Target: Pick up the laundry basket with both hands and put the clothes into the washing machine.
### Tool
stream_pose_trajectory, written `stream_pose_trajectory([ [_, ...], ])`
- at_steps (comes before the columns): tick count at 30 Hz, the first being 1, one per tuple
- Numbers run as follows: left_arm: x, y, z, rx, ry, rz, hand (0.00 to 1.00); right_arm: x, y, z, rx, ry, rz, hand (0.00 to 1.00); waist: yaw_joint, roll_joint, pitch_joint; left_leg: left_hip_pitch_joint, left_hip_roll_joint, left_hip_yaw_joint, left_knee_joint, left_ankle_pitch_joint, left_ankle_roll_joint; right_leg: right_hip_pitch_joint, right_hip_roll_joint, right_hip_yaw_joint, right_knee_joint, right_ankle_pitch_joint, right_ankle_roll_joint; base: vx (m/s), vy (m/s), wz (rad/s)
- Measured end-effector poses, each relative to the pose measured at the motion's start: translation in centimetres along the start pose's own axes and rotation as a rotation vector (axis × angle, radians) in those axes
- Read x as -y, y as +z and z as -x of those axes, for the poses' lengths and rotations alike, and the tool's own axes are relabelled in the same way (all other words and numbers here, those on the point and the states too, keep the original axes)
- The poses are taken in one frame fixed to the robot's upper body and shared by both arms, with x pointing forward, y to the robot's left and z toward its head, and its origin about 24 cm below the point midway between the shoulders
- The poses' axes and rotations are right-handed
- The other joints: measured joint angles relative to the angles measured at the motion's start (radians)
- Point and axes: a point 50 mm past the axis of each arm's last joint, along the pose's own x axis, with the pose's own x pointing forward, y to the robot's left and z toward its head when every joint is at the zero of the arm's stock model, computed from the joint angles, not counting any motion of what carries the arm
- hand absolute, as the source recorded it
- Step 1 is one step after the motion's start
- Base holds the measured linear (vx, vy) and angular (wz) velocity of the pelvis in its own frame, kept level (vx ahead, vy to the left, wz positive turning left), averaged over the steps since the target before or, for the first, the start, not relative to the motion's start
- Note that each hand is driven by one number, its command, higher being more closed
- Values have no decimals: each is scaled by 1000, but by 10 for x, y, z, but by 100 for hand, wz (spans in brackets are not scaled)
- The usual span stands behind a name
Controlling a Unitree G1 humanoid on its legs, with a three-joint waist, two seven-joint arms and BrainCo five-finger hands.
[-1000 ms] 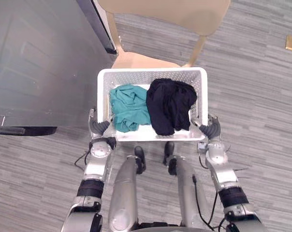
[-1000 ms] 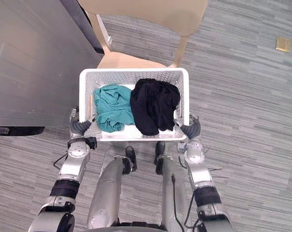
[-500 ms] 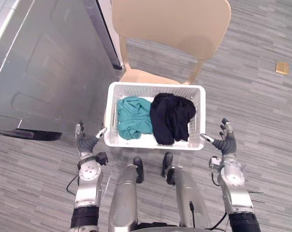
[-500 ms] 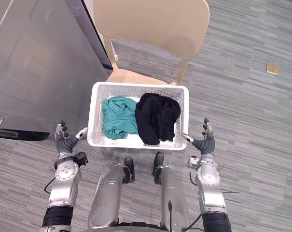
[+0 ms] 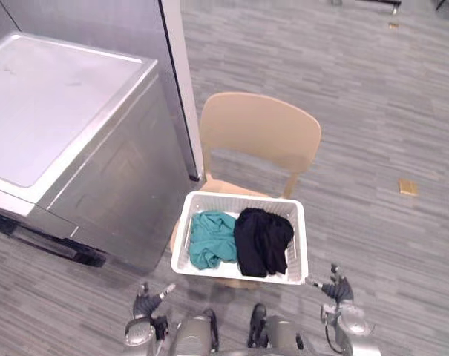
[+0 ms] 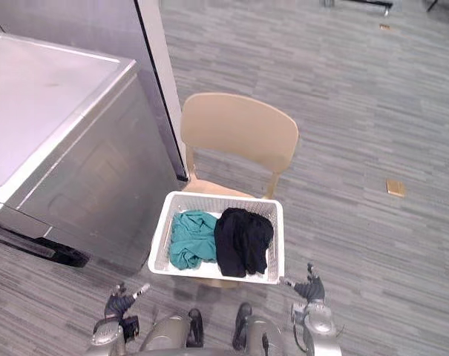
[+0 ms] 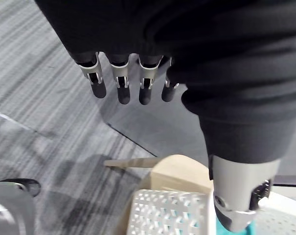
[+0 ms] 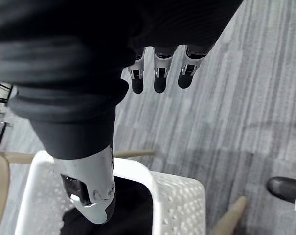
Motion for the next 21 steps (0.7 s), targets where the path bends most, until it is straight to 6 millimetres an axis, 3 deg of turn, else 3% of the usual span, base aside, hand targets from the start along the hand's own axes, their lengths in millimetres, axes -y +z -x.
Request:
stream_pose_trajectory([
  [3,7,1,-2,-13,-16,6,0,0,-12,-1,-63,-9,-14,0,-3,8,-3,-48,14,26,14,-6,-17,-6,-47,-92,16,-11,-3,-41,7,100],
  [4,14,7,-4,-6,-31,9,0,2,-16,-2,-88,-16,-18,0,-4,3,-3,-86,91,133,81,-8,-14,-24,-69,-132,21,-10,-4,-47,68,88],
  [5,14,7,-4,-5,-30,5,0,-1,-15,-4,-92,-10,-17,0,1,10,-6,-96,127,171,118,-8,-13,-34,-80,-133,31,-11,-4,-53,132,77],
  [6,12,4,-5,-15,-24,1,0,-1,-9,-8,-86,-12,-21,0,-2,0,0,-100,190,197,172,-8,-13,-39,-109,-143,44,-9,-1,-38,138,32],
  [7,11,3,-5,-23,-25,-6,0,0,-9,-9,-92,-17,-23,0,-1,-4,2,-94,218,197,182,-8,-13,-36,-124,-146,47,-6,5,-47,223,35],
  [9,14,3,-8,-36,-31,-33,0,12,-16,-12,-136,-44,7,0,-12,0,-2,-54,305,173,143,-5,-17,-31,-185,-144,45,7,53,-50,324,35],
  [12,20,8,-8,-24,-51,-52,0,26,-20,-14,-176,-83,55,0,-57,21,-15,-42,348,160,40,28,-23,-25,-240,-163,24,47,129,-33,549,50],
  [13,27,9,-7,-15,-75,-79,0,40,-26,-13,-199,-116,85,0,-63,58,-37,-44,353,149,-16,105,-10,-16,-243,-177,-8,80,178,-1,473,39],
  [14,27,12,-8,-4,-82,-103,0,45,-32,-11,-225,-126,91,0,-66,60,-41,-44,339,143,-11,77,-167,2,-261,-173,-39,110,212,47,592,66],
  [15,23,21,-12,28,-82,-143,0,37,-43,-7,-272,-106,81,0,-84,22,-34,-69,277,125,25,61,-150,37,-280,-140,-113,138,237,93,512,74],
  [17,11,34,-17,71,-61,-210,0,23,-58,0,-333,-78,59,0,-95,-16,-33,-124,226,99,132,2,-134,82,-299,-111,-174,176,225,114,523,63],
  [19,3,33,-18,75,-43,-234,0,14,-61,2,-348,-56,43,0,-76,-21,-29,-146,223,122,244,-71,-109,77,-327,-84,-154,208,219,46,403,-18],
  [20,-5,27,-18,59,-29,-248,0,5,-51,-3,-320,-23,57,0,-72,-13,-25,-142,218,147,263,-91,-87,40,-348,-64,-107,237,162,-2,343,-39],
  [21,-5,26,-18,58,-30,-253,0,-1,-44,-6,-299,4,70,0,-70,-3,-19,-130,206,161,245,-92,-81,-3,-354,-52,-55,248,57,-1,325,-46],
])
